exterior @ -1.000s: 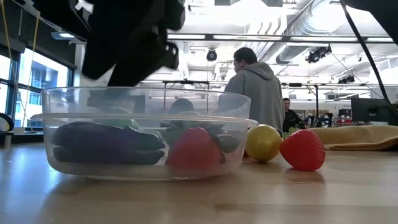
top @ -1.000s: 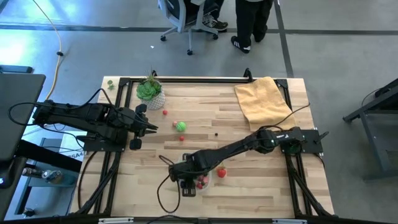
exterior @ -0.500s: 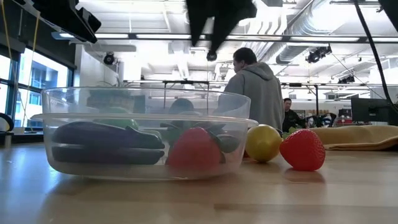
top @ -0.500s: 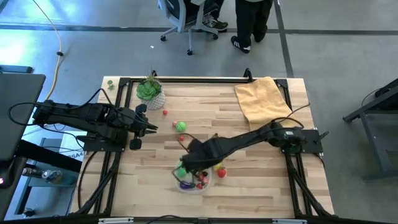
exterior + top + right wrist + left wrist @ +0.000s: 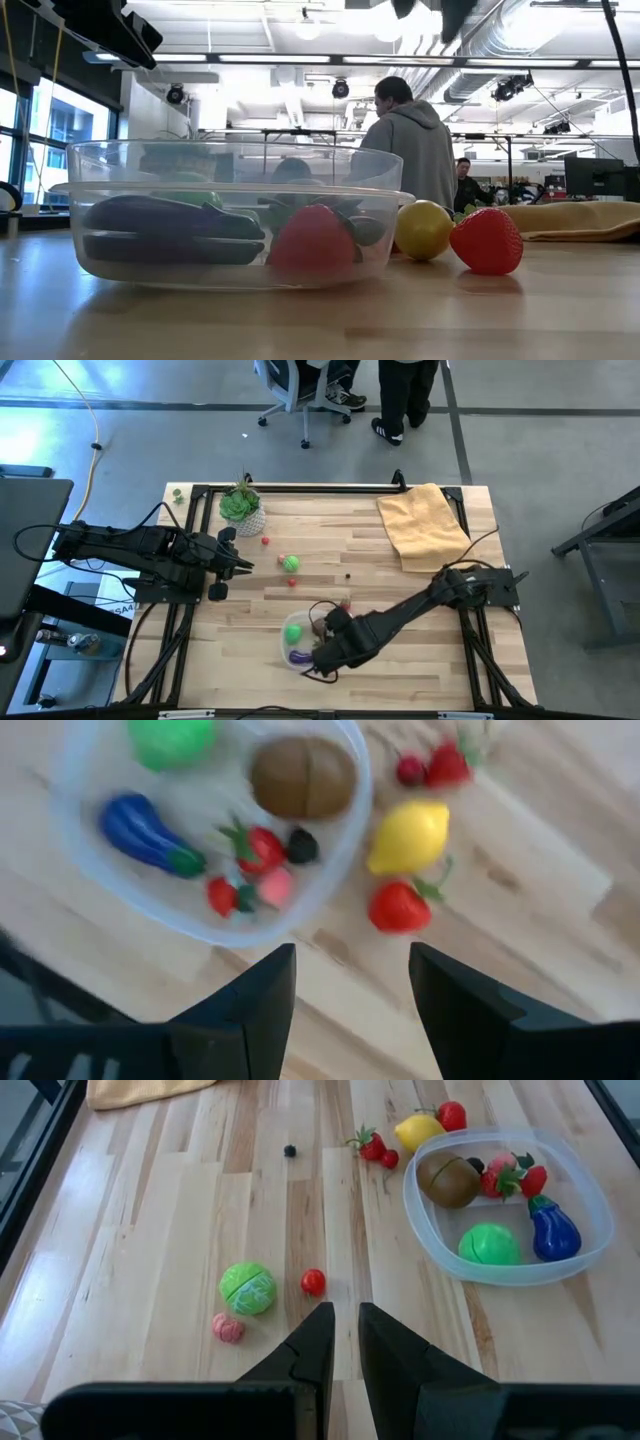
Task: Pick and placing Produce into tupperware
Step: Put the red strawberry into the transparent bin
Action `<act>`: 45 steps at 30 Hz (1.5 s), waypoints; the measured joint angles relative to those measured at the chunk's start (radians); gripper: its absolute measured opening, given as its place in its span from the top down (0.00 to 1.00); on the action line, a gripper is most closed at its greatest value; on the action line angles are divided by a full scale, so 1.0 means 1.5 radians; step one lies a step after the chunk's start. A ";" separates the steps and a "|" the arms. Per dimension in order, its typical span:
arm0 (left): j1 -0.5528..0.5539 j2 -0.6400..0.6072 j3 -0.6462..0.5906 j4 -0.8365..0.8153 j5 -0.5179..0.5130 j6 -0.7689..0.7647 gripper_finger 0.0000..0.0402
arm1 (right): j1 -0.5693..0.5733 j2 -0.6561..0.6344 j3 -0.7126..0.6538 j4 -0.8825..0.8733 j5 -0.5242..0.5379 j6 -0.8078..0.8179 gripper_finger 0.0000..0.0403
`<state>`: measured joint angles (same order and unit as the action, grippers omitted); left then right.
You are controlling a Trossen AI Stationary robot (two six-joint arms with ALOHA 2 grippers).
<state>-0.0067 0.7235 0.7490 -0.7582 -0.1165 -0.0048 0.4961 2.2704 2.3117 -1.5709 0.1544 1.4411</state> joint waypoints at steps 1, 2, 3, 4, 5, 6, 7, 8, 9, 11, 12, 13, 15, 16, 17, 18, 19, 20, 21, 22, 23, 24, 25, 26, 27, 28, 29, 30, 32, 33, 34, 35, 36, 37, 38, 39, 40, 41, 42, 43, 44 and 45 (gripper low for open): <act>0.000 0.000 0.000 0.000 0.000 0.000 0.90 | 0.002 0.000 -0.012 0.000 -0.011 0.011 0.53; 0.000 0.000 0.000 0.000 0.000 0.000 0.90 | 0.003 0.000 -0.026 0.000 -0.020 0.017 0.53; 0.000 0.000 0.000 0.000 0.000 0.000 0.90 | 0.003 0.000 -0.038 0.000 -0.024 0.024 0.53; 0.000 0.000 0.000 0.000 0.000 0.000 0.90 | 0.003 0.000 -0.050 0.000 -0.028 0.030 0.53; 0.000 0.000 0.000 0.000 0.000 0.000 0.90 | 0.003 0.000 -0.060 0.001 -0.033 0.031 0.53; 0.000 0.000 0.000 0.000 0.000 0.000 0.90 | 0.003 0.000 -0.068 0.003 -0.033 0.031 0.53; 0.000 0.000 0.000 0.000 0.000 0.000 0.90 | 0.003 0.000 -0.073 0.002 -0.033 0.034 0.53; 0.000 0.000 0.000 0.000 0.000 0.000 0.90 | 0.003 -0.002 -0.077 0.002 -0.033 0.037 0.53; 0.000 0.000 0.000 0.000 0.000 0.000 0.90 | 0.004 -0.006 -0.084 0.002 -0.031 0.042 0.53; 0.000 0.000 0.000 0.000 0.000 0.000 0.90 | 0.007 -0.021 -0.102 0.010 -0.021 0.049 0.53; 0.000 0.000 0.000 0.000 0.000 0.000 0.90 | 0.010 -0.029 -0.117 0.020 -0.018 0.052 0.53; 0.000 0.000 0.000 0.000 0.000 0.000 0.90 | 0.011 -0.039 -0.136 0.033 -0.015 0.056 0.53; 0.000 0.000 0.000 0.000 0.000 0.000 0.90 | 0.015 -0.062 -0.193 0.077 -0.016 0.071 0.53; 0.000 0.000 0.000 0.000 0.000 0.000 0.90 | 0.017 -0.077 -0.228 0.109 -0.015 0.078 0.53; 0.000 0.000 0.000 0.000 0.000 0.000 0.90 | 0.019 -0.095 -0.264 0.142 -0.011 0.087 0.53; 0.000 0.000 0.000 0.000 0.000 0.000 0.90 | 0.020 -0.114 -0.304 0.176 -0.009 0.096 0.53; 0.000 0.000 0.000 0.000 0.000 0.000 0.90 | 0.020 -0.134 -0.341 0.210 -0.010 0.105 0.53; 0.000 0.000 0.000 0.000 0.000 0.000 0.90 | 0.020 -0.153 -0.376 0.244 -0.010 0.113 0.53; 0.000 0.000 0.000 0.000 0.000 0.000 0.90 | 0.019 -0.171 -0.410 0.281 -0.012 0.124 0.53; 0.000 0.000 0.000 0.000 0.000 0.000 0.90 | 0.019 -0.187 -0.442 0.315 -0.017 0.134 0.53; 0.000 0.000 0.000 0.000 0.000 0.000 0.90 | 0.019 -0.202 -0.472 0.343 -0.022 0.140 0.53; 0.000 0.000 0.000 0.000 0.000 0.000 0.90 | 0.019 -0.214 -0.498 0.369 -0.022 0.144 0.53; 0.000 0.000 0.000 0.000 0.000 0.000 0.90 | 0.018 -0.225 -0.522 0.397 -0.022 0.146 0.53; 0.000 0.000 0.000 0.000 0.000 0.000 0.90 | 0.018 -0.232 -0.543 0.422 -0.022 0.146 0.53; 0.000 0.000 0.000 0.000 0.000 0.000 0.90 | 0.017 -0.237 -0.560 0.439 -0.022 0.146 0.53; 0.000 0.000 0.000 0.000 0.000 0.000 0.90 | 0.016 -0.239 -0.575 0.451 -0.023 0.146 0.53; 0.000 0.000 0.000 0.000 0.000 0.000 0.90 | 0.015 -0.241 -0.589 0.466 -0.024 0.146 0.53; 0.000 0.000 0.000 0.000 0.000 0.000 0.90 | 0.013 -0.241 -0.602 0.480 -0.027 0.146 0.53; 0.000 0.000 0.000 0.000 0.000 0.000 0.90 | 0.010 -0.241 -0.621 0.507 -0.028 0.136 0.53; 0.000 0.000 0.000 0.000 0.000 0.000 0.90 | 0.009 -0.241 -0.629 0.524 -0.026 0.132 0.53; 0.000 0.000 0.000 0.000 0.000 0.000 0.90 | 0.008 -0.241 -0.638 0.540 -0.018 0.126 0.53; 0.000 0.000 0.000 0.000 0.000 0.000 0.90 | 0.008 -0.241 -0.645 0.550 -0.007 0.118 0.53; 0.000 0.000 0.000 0.000 0.000 0.000 0.90 | 0.008 -0.241 -0.650 0.554 0.001 0.116 0.52; 0.000 0.000 0.000 0.000 0.000 0.000 0.90 | 0.009 -0.241 -0.653 0.556 0.003 0.116 0.51; 0.000 0.000 0.000 0.000 0.000 0.000 0.90 | 0.009 -0.241 -0.655 0.559 0.002 0.116 0.50; 0.000 0.000 0.000 0.000 0.000 0.000 0.90 | 0.009 -0.241 -0.657 0.559 0.002 0.116 0.49; 0.000 0.000 0.000 0.000 0.000 0.000 0.90 | 0.009 -0.241 -0.658 0.555 0.002 0.116 0.47; 0.000 0.000 0.000 0.000 0.000 0.000 0.90 | 0.009 -0.241 -0.658 0.552 0.002 0.116 0.46; 0.000 0.000 0.000 0.000 0.000 0.000 0.90 | 0.009 -0.241 -0.658 0.552 0.002 0.116 0.44; 0.000 0.000 0.000 0.000 0.000 0.000 0.90 | 0.009 -0.241 -0.658 0.552 0.002 0.115 0.43; 0.000 0.000 0.000 0.000 0.000 0.000 0.90 | 0.009 -0.241 -0.658 0.551 0.003 0.110 0.42; 0.000 0.000 0.000 0.000 0.000 0.000 0.90 | 0.009 -0.241 -0.658 0.551 0.004 0.109 0.41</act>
<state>-0.0067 0.7235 0.7490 -0.7583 -0.1166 -0.0050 0.5091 1.9091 1.3251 -0.7451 0.1610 1.6039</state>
